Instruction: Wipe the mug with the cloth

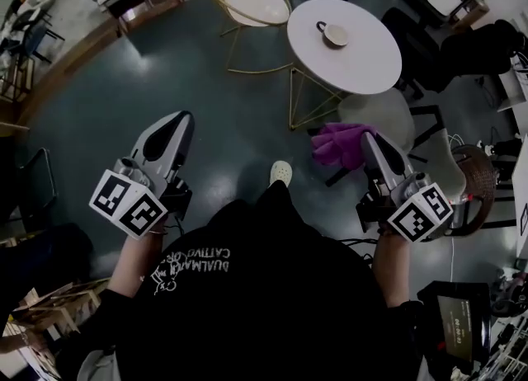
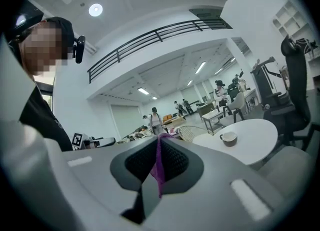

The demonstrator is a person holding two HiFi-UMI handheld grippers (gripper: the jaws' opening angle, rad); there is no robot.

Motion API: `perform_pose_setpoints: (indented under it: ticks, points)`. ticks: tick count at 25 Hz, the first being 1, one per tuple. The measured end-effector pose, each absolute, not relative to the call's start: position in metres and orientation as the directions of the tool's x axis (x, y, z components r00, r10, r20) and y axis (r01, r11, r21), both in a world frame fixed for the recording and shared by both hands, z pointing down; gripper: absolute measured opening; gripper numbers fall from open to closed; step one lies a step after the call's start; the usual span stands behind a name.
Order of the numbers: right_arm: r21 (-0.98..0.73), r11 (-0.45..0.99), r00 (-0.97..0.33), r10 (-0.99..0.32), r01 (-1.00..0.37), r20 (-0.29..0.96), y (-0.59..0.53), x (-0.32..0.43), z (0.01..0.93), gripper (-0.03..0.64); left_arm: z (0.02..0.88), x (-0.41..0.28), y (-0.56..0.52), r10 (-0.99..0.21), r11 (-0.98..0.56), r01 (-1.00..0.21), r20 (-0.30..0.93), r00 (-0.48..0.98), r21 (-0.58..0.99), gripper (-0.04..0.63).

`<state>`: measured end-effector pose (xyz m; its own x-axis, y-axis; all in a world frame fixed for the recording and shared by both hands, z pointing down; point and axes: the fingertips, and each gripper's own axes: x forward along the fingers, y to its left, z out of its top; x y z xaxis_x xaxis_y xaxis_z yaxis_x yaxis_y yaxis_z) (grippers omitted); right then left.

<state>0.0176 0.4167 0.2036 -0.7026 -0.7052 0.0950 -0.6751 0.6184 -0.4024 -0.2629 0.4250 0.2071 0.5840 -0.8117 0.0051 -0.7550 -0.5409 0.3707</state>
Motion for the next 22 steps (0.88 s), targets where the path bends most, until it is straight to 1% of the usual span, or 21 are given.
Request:
perform_pose_setpoints:
  ticks: [3,7,22]
  points:
    - [-0.412,0.642,-0.73,-0.678,-0.646,0.088,0.381,0.026,0.2,0.02,0.201,-0.247,0.402,-0.813,-0.539,-0.756,0.004,0.582,0.371,-0.002]
    - [-0.427,0.665,-0.759,-0.646,-0.613,0.084,0.339,0.021,0.203,0.02,0.2,-0.246,0.37,-0.833,-0.511,-0.772,0.006,0.554,0.378,-0.002]
    - [-0.413,0.718,-0.811,-0.576,-0.56,0.098,0.171,0.062,0.189,0.02,0.188,-0.187,0.221,-0.855,-0.477,-0.801,0.02,0.518,0.363,-0.002]
